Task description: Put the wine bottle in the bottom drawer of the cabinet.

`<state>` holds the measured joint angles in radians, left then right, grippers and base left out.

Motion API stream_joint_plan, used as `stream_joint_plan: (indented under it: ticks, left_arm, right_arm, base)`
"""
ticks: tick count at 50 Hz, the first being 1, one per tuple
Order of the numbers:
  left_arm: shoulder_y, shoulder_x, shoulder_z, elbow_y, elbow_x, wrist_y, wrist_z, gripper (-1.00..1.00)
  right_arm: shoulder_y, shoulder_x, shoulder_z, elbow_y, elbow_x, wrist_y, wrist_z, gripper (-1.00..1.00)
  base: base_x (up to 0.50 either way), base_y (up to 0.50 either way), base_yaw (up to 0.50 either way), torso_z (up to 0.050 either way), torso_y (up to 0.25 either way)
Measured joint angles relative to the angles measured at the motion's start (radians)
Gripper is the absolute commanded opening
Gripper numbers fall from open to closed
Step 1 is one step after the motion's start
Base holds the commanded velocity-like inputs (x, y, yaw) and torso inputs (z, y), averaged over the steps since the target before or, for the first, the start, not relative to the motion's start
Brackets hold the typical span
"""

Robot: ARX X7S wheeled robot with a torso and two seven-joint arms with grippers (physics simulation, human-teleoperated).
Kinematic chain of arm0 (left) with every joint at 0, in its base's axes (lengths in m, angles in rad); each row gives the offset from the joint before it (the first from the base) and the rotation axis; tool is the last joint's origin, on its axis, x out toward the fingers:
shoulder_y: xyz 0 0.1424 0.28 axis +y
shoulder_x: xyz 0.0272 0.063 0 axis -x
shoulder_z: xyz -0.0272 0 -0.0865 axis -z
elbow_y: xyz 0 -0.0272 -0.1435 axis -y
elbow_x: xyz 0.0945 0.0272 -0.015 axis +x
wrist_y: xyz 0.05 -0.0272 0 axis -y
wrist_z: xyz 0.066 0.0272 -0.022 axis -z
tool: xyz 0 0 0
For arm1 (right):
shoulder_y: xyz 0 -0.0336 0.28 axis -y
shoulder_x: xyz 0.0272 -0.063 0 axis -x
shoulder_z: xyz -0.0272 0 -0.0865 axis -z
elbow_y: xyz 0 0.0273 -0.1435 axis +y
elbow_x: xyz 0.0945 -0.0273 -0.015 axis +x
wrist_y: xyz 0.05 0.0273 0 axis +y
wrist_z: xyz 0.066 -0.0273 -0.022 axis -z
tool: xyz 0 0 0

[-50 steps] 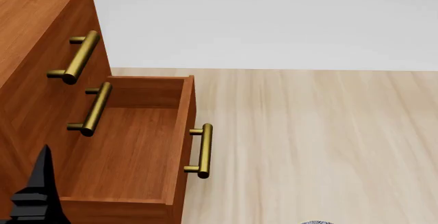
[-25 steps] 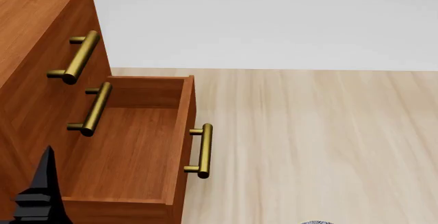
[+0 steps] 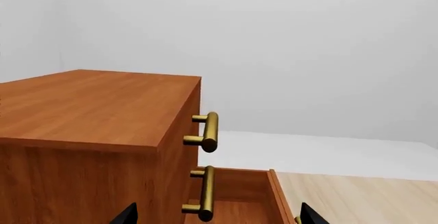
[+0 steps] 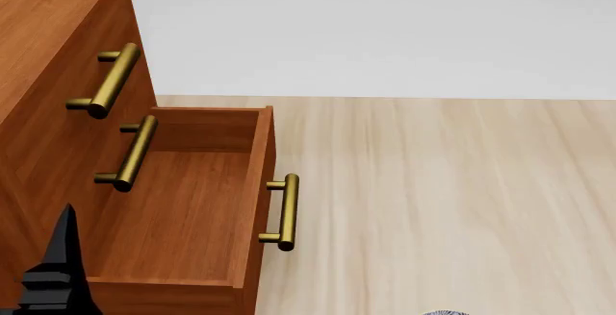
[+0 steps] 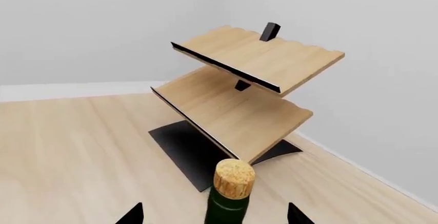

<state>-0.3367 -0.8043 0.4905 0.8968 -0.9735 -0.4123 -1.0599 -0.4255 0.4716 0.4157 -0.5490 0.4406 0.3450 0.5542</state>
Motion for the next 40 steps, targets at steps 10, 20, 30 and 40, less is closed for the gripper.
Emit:
stream_joint_plan:
  ticks: [10, 20, 30, 40]
  left_arm:
    - [0.001, -0.003, -0.001, -0.001, 0.0, 0.003, 0.0, 1.0]
    - [0.001, -0.003, 0.001, -0.003, 0.001, 0.005, 0.001, 1.0]
    - [0.003, -0.002, 0.005, -0.006, 0.005, 0.008, 0.003, 1.0]
    - [0.003, 0.0, 0.01, -0.009, 0.009, 0.009, 0.005, 1.0]
  right_arm:
    - [0.028, 0.011, -0.003, 0.024, 0.007, 0.011, -0.003, 1.0]
    - [0.039, 0.009, 0.001, 0.058, 0.008, 0.0, -0.01, 1.0]
    - [0.053, 0.009, 0.001, 0.095, 0.007, -0.012, -0.019, 1.0]
    - [0.086, 0.017, -0.003, 0.136, 0.014, -0.012, -0.031, 1.0]
  base:
    - [0.0, 0.0, 0.0, 0.0, 0.0]
    - [0.0, 0.0, 0.0, 0.0, 0.0]
    - [0.0, 0.0, 0.0, 0.0, 0.0]
    - [0.0, 0.0, 0.0, 0.0, 0.0]
